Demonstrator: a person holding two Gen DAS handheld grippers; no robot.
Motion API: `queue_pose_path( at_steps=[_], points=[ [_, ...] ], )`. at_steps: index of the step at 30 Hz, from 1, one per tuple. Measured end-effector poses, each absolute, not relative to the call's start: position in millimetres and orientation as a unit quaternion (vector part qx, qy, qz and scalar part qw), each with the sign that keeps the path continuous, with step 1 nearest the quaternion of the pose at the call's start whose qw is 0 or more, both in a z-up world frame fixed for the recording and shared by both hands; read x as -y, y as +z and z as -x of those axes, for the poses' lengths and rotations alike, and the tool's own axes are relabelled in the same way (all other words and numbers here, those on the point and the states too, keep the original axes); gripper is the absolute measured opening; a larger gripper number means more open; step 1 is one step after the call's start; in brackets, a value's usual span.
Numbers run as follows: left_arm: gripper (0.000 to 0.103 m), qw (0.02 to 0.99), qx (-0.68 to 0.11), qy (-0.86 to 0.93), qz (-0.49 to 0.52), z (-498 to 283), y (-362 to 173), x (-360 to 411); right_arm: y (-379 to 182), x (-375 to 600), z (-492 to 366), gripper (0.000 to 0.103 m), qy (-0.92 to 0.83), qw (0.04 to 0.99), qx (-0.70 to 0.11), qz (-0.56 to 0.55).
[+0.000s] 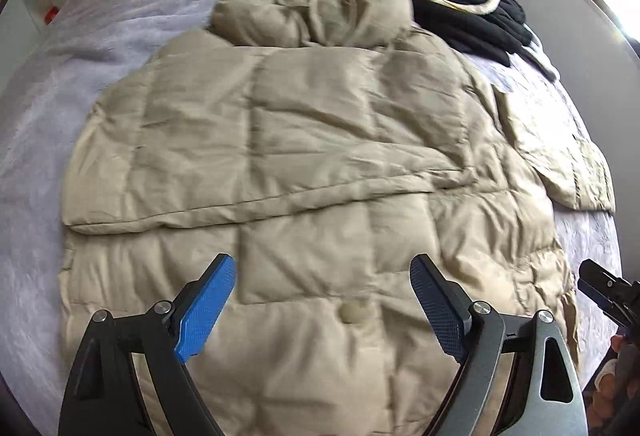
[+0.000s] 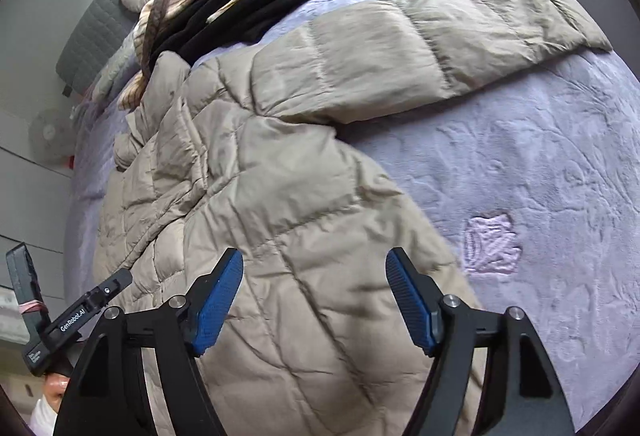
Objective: Fold large clothes
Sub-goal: 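Grasp the other sleeve with the right tool and lift it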
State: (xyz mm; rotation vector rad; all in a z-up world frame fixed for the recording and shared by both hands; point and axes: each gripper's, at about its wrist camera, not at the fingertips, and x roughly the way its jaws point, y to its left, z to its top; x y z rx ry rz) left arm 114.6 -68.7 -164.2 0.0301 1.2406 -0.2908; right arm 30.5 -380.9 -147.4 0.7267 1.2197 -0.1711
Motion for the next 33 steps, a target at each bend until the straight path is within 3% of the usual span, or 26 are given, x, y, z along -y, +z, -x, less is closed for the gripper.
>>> queue_pose_path(
  at_steps=[4, 23, 33],
  points=[
    [0.089, 0.793, -0.592, -0.144, -0.025, -109, -165, 86, -149, 406, -18, 0.09, -0.082, 0.756, -0.539, -0.363],
    [0.089, 0.783, -0.606, -0.139, -0.031, -107, -168, 145, -178, 547, 4, 0.09, -0.173, 0.741, -0.437, -0.48],
    [0.089, 0.786, -0.602, -0.136, -0.036, -118, -167, 164, -225, 622, -19, 0.09, -0.172, 0.679, -0.376, -0.607]
  ],
)
